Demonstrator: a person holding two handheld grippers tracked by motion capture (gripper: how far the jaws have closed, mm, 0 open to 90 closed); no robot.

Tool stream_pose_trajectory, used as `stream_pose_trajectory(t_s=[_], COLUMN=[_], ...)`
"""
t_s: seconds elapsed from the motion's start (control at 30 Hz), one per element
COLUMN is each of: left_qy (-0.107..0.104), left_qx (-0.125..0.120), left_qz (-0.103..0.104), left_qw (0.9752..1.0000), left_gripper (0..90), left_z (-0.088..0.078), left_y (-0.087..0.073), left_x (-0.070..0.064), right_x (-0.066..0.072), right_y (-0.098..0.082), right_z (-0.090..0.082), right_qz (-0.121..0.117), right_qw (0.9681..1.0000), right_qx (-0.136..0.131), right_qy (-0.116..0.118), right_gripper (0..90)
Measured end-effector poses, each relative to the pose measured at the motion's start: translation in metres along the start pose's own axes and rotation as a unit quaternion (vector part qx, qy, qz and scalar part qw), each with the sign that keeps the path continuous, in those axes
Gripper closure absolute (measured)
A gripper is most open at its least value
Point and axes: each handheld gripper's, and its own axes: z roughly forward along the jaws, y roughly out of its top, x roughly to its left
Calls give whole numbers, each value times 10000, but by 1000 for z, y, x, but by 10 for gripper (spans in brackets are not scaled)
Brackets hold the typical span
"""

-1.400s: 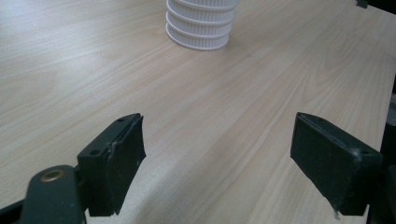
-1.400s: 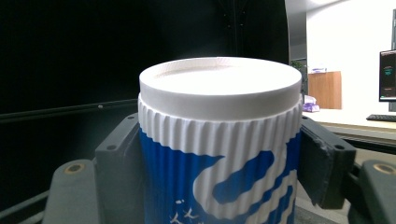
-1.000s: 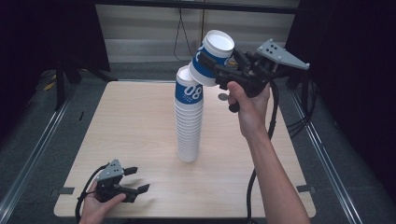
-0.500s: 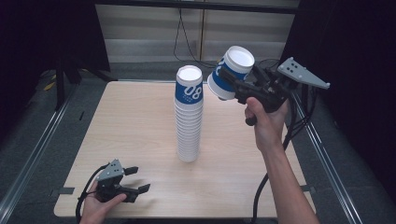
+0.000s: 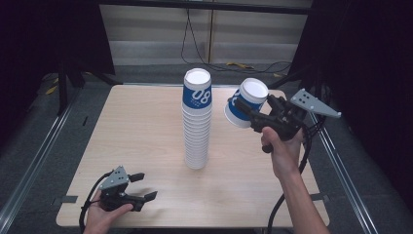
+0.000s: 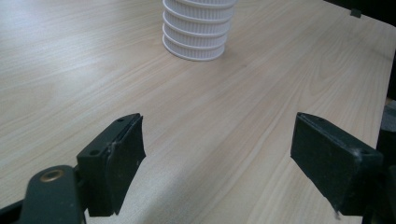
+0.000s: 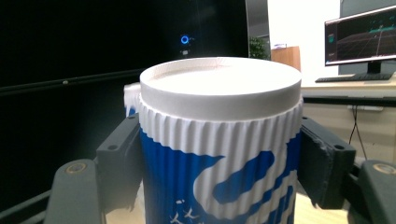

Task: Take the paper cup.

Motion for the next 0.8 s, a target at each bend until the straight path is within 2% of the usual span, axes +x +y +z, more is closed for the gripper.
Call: stream_pose_trajectory(t_s=[0.03,0.07,0.1,0.13,0.27,0.57,0.73,0.8], left_qy=[0,4,7,22,-10,-56,-113,-120], left_qx=[0,-6,-8,-10,-24,-66,-119,-136], left_qz=[0,-24,-36,-27,11,64,173,139], left_qw=[10000,10000,10000,10000,10000,9999,9997,9997], left_gripper=[173,174,174,175,190,189,173,170], left_z=[0,0,0,0,0,2,2,3], left_y=[0,0,0,1,1,4,12,15], left_x=[0,0,1,1,-1,-3,-7,-8], right_x=[0,1,1,3,4,6,12,14], right_y=[0,-9,-9,-17,-31,-52,-69,-74], right_z=[0,-2,-2,-3,-3,-7,-8,-9], right_qz=[0,8,8,8,92,210,263,297], right_qw=[10000,10000,10000,9999,9998,9988,9975,9967], right_qx=[0,56,56,109,181,406,602,676], right_qy=[0,3,3,3,53,155,278,324], right_gripper=[264,264,264,265,265,265,265,265])
